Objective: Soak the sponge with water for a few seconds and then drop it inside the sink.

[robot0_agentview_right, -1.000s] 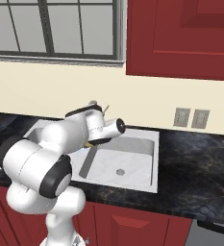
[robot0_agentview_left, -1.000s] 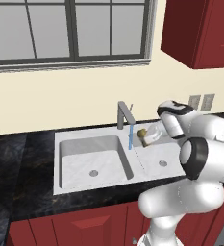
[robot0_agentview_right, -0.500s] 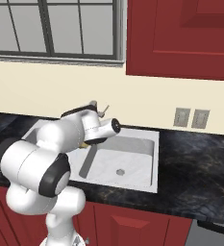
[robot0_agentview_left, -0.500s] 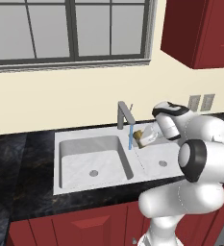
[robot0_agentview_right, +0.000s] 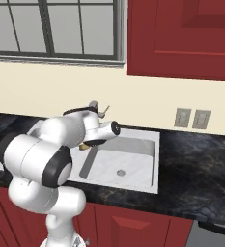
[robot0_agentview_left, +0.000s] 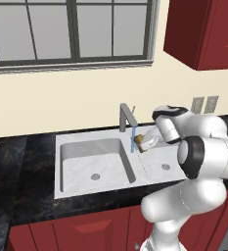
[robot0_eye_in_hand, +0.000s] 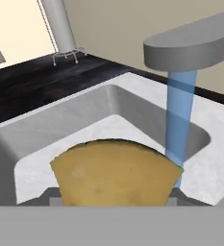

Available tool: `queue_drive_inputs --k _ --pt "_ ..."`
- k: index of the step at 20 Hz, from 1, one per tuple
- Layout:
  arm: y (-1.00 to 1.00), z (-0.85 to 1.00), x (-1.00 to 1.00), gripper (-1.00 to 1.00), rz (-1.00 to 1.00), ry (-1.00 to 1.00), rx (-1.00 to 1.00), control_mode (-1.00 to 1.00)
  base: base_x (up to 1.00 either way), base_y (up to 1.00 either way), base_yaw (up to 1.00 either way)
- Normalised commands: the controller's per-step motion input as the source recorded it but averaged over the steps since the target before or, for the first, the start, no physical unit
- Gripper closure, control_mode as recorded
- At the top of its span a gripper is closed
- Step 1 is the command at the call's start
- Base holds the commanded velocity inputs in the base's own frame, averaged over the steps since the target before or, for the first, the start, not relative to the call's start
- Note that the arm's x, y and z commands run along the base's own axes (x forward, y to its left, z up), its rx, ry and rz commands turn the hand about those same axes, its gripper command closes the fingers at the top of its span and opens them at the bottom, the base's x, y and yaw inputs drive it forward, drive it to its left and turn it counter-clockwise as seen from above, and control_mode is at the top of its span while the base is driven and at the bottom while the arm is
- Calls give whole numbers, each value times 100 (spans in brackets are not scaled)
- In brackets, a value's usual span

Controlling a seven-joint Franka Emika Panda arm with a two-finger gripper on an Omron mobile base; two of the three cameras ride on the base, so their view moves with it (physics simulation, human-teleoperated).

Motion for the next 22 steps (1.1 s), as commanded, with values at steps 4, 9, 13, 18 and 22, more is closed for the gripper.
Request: queue_drive_inputs --k 4,9,13,18,22 --pt "0 -14 17 100 0 0 0 -100 0 0 0" --pt "0 -11 13 100 0 1 0 -100 0 0 0" --pt "0 -8 14 100 0 0 0 -100 0 0 0" --pt "0 -3 20 100 0 0 0 -100 0 0 0" --pt "0 0 19 100 0 0 0 -100 0 0 0"
